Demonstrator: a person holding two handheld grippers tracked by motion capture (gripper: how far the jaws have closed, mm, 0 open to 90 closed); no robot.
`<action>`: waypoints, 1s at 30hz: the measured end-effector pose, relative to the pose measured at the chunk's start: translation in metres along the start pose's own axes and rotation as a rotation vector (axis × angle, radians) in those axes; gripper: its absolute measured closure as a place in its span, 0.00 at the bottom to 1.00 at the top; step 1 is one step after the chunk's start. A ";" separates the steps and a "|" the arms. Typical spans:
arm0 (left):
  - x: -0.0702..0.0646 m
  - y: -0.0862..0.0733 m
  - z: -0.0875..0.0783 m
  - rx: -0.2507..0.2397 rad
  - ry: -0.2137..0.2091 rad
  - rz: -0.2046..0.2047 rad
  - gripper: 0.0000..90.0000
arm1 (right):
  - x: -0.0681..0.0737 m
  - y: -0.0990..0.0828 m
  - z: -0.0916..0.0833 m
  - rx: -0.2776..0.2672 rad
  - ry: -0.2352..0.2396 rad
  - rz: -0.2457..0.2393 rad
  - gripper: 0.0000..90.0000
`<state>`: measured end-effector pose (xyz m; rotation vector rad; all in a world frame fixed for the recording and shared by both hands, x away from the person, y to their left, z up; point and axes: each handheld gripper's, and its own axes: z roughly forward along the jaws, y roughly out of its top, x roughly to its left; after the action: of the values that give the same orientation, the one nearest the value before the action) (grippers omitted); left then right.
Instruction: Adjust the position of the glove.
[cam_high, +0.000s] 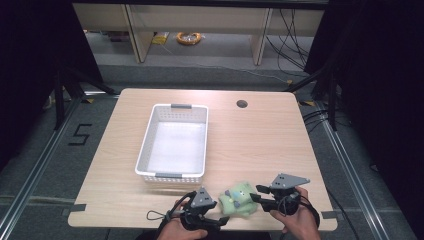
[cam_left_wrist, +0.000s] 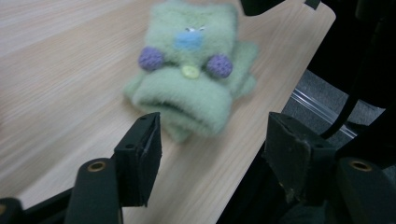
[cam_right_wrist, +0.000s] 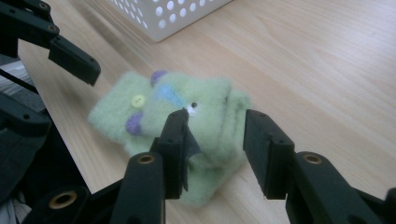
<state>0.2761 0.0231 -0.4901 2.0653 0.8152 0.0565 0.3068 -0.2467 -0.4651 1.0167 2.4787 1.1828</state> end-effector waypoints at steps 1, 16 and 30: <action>0.000 0.002 0.003 0.001 0.002 0.018 0.42 | -0.002 -0.001 0.002 0.006 0.003 0.019 0.66; 0.008 0.001 0.018 0.044 0.069 0.068 0.86 | -0.005 -0.007 0.017 0.076 0.087 -0.015 0.90; 0.020 0.023 0.003 -0.029 -0.002 0.021 0.94 | 0.016 0.000 -0.013 0.023 0.064 0.005 0.93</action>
<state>0.3051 0.0238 -0.4794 2.0460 0.7874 0.0777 0.2886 -0.2436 -0.4554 1.0068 2.5453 1.2094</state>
